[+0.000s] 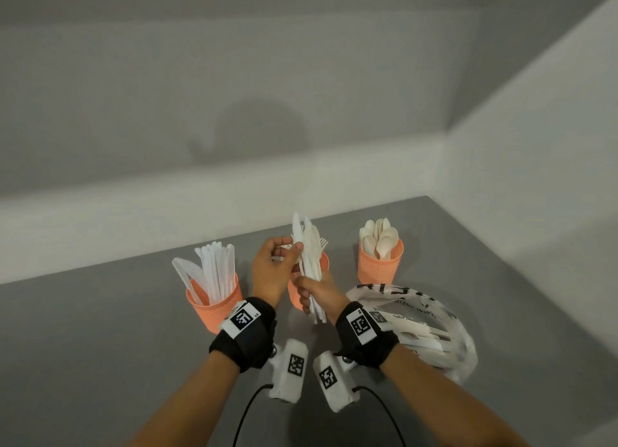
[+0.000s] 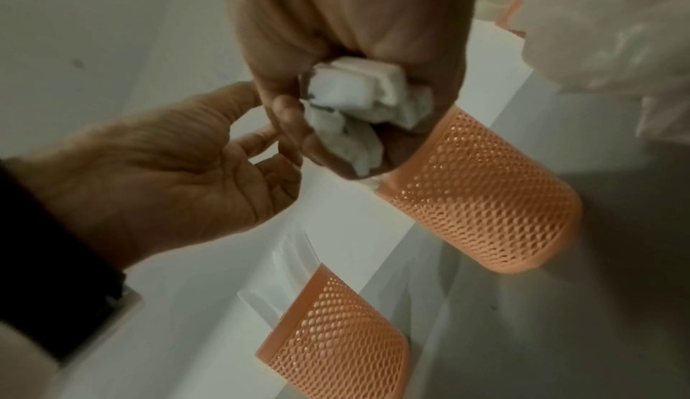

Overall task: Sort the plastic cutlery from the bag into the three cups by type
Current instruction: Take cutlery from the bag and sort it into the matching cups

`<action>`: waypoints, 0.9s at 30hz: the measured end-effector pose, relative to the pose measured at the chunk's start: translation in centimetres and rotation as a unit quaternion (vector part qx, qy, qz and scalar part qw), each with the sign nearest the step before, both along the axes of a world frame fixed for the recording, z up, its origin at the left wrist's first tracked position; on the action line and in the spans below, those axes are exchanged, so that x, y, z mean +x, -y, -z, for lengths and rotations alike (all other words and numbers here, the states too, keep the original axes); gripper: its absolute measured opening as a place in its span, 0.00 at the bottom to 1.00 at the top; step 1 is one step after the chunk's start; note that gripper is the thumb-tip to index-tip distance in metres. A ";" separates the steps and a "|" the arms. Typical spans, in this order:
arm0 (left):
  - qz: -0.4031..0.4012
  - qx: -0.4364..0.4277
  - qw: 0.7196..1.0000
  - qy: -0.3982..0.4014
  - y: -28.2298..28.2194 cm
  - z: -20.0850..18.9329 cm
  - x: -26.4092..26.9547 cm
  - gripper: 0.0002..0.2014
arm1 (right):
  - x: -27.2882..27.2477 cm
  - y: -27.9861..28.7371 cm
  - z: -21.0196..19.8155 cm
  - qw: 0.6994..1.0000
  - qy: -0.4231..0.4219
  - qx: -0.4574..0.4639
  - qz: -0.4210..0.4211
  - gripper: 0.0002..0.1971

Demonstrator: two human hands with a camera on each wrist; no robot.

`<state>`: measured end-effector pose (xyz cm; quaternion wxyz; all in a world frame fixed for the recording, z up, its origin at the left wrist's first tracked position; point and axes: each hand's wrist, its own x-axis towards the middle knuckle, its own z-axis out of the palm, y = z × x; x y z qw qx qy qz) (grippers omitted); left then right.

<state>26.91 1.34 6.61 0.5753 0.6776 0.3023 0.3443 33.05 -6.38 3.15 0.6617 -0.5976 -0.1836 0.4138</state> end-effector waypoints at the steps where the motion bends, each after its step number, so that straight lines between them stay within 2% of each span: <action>1: -0.004 0.000 1.000 0.000 -0.1 0.2 -0.1 0.11 | 0.0 0.3 -0.1 1.000 0.005 -0.011 -0.010 0.05; 5: -0.003 -0.002 1.000 -0.017 -0.3 0.4 0.0 0.09 | -0.3 1.1 0.1 0.999 0.012 -0.022 -0.031 0.05; 8: 0.005 -0.021 1.000 -0.015 -0.6 0.2 0.1 0.03 | -0.5 1.4 0.3 0.999 -0.014 -0.011 -0.039 0.05; 11: 0.005 -0.024 1.000 -0.004 -0.8 0.1 0.2 0.03 | -0.4 1.7 0.3 0.998 -0.043 0.009 -0.046 0.07; 15: -0.041 -0.097 0.992 0.073 -0.8 -0.9 0.1 0.04 | -0.1 2.4 0.4 0.998 -0.057 0.018 -0.030 0.13; 18: -0.075 -0.140 0.982 0.104 -1.3 -1.4 -0.1 0.06 | 0.1 3.0 0.3 0.998 -0.055 0.010 -0.040 0.10; 21: -0.068 -0.111 0.989 0.066 -1.9 -1.3 -0.4 0.09 | 0.2 3.3 0.0 0.995 -0.069 0.003 -0.072 0.09; 27: 0.039 -0.118 0.992 -0.028 -1.4 -1.3 -0.9 0.08 | 0.0 3.6 -0.5 0.982 -0.113 0.014 -0.150 0.11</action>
